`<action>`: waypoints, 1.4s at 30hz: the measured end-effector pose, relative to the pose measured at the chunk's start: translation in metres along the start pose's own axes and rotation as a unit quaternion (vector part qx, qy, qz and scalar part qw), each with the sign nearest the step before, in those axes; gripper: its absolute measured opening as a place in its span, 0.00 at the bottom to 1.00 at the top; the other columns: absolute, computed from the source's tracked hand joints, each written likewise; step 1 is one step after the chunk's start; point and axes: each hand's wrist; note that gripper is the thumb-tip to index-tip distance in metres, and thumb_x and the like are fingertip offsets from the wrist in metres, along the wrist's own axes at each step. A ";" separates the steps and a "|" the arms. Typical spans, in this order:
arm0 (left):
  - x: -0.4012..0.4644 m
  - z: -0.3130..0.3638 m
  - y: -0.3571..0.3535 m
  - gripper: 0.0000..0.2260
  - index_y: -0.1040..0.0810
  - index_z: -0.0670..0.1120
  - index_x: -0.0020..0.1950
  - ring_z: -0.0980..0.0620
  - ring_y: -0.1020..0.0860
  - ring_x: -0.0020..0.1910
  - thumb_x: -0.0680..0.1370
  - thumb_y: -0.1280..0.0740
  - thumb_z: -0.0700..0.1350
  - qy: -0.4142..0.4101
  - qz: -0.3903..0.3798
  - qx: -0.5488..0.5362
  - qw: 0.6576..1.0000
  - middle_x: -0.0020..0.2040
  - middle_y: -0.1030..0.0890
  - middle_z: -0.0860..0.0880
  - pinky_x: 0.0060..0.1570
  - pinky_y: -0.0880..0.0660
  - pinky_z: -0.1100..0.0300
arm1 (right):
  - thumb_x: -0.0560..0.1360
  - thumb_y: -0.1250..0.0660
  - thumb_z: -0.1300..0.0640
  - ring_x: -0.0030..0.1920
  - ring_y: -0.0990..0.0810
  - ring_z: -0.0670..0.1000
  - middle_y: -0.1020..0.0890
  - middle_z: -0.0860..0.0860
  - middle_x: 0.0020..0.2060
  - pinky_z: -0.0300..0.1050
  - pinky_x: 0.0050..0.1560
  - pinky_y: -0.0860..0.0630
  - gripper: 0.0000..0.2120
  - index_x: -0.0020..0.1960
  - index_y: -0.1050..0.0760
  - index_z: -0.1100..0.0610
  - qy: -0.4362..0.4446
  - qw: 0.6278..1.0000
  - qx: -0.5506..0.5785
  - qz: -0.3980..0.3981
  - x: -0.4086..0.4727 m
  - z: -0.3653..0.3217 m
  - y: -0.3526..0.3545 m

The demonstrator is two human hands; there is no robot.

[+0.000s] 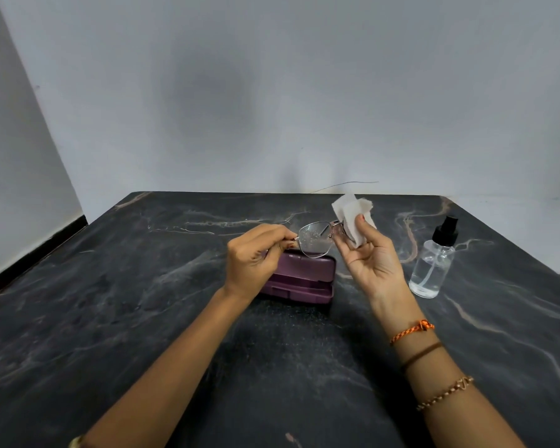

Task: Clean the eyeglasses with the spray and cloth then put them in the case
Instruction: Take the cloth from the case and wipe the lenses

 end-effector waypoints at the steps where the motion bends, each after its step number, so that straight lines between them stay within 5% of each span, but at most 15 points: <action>1: 0.000 0.000 0.000 0.05 0.19 0.34 0.40 0.56 0.22 0.37 0.66 0.30 0.27 0.001 0.000 0.001 1.000 0.34 0.18 0.42 0.42 0.23 0.69 | 0.74 0.38 0.69 0.45 0.20 0.57 0.17 0.59 0.39 0.52 0.42 0.19 0.03 0.46 0.27 0.64 0.001 1.000 0.006 0.001 0.000 0.000 0.000; 9: 0.003 -0.001 0.004 0.04 0.19 0.33 0.39 0.54 0.21 0.37 0.66 0.30 0.28 0.002 0.011 0.011 1.000 0.34 0.18 0.41 0.41 0.23 0.69 | 0.74 0.39 0.69 0.33 0.16 0.51 0.15 0.54 0.30 0.45 0.38 0.18 0.04 0.44 0.27 0.63 0.014 0.998 -0.059 -0.002 0.001 -0.002 0.002; 20: 0.003 0.001 0.003 0.07 0.19 0.33 0.38 0.55 0.21 0.38 0.64 0.30 0.24 -0.025 -0.012 0.007 1.000 0.33 0.18 0.41 0.41 0.23 0.69 | 0.72 0.33 0.56 0.29 0.17 0.45 0.17 0.49 0.25 0.38 0.29 0.20 0.05 0.41 0.25 0.57 0.057 0.991 -0.107 0.059 0.001 -0.001 0.002; 24: 0.002 0.000 0.004 0.07 0.19 0.33 0.38 0.54 0.21 0.38 0.64 0.31 0.24 -0.024 -0.006 0.009 1.000 0.33 0.18 0.41 0.42 0.22 0.69 | 0.73 0.35 0.63 0.29 0.17 0.46 0.16 0.51 0.27 0.39 0.33 0.19 0.02 0.42 0.27 0.60 0.036 0.993 -0.107 0.026 0.001 -0.001 0.002; 30: 0.003 -0.001 0.004 0.06 0.19 0.32 0.39 0.54 0.21 0.37 0.65 0.31 0.25 -0.015 0.002 0.009 1.000 0.34 0.18 0.40 0.40 0.22 0.68 | 0.74 0.40 0.72 0.42 0.20 0.51 0.21 0.55 0.42 0.41 0.37 0.18 0.07 0.45 0.27 0.62 0.020 0.994 -0.102 -0.014 -0.001 0.002 0.001; 36: 0.004 -0.002 0.006 0.05 0.19 0.33 0.39 0.54 0.21 0.38 0.65 0.30 0.26 -0.002 0.008 0.014 1.000 0.34 0.18 0.40 0.41 0.22 0.69 | 0.74 0.42 0.73 0.34 0.16 0.47 0.15 0.50 0.31 0.39 0.38 0.19 0.10 0.45 0.26 0.62 0.046 0.986 -0.149 -0.050 0.000 -0.007 0.000; 42: 0.003 -0.001 0.003 0.06 0.19 0.33 0.39 0.55 0.21 0.38 0.66 0.30 0.26 0.003 0.008 0.009 1.000 0.34 0.18 0.41 0.41 0.23 0.71 | 0.69 0.34 0.69 0.31 0.17 0.44 0.15 0.49 0.28 0.34 0.31 0.20 0.04 0.43 0.24 0.62 0.082 0.970 -0.226 -0.016 -0.001 -0.017 0.004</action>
Point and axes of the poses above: each hand's wrist, its own x-axis towards the middle knuckle, its own y-axis out of the back of the hand, z = x × y
